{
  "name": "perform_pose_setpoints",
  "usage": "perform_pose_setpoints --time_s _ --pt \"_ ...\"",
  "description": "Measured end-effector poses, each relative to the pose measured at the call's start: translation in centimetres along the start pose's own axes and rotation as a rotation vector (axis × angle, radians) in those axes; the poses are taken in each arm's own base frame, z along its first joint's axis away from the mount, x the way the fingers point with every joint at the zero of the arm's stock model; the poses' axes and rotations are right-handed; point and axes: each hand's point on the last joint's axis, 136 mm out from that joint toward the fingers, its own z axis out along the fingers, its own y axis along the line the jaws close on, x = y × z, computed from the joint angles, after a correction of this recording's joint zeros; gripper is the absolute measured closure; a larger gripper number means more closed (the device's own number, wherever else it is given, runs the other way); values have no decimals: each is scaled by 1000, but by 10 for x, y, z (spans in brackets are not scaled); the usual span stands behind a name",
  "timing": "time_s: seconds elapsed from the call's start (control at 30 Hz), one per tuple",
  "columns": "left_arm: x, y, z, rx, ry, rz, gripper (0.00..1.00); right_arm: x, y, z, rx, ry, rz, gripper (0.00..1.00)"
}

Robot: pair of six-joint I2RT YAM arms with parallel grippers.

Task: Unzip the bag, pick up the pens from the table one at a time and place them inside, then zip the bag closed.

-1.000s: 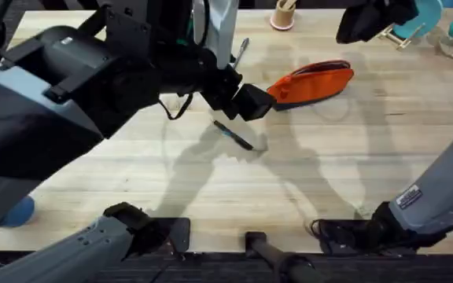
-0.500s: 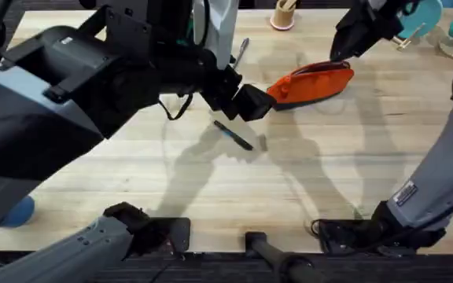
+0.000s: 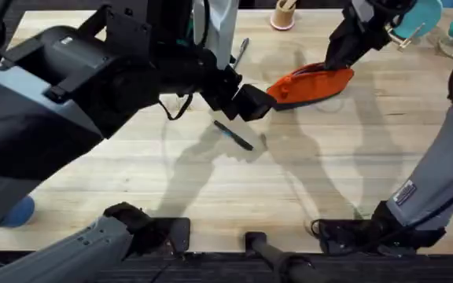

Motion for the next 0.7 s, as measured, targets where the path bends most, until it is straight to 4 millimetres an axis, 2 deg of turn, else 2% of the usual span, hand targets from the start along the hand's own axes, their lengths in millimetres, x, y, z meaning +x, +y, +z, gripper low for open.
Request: perform_pose_setpoints --time_s 0.4,0.7 --pt "1 0 0 1 3 -1 5 10 -3 26 -12 0 5 971" --pt "4 -1 0 3 14 -5 7 12 -4 30 -15 0 6 945"
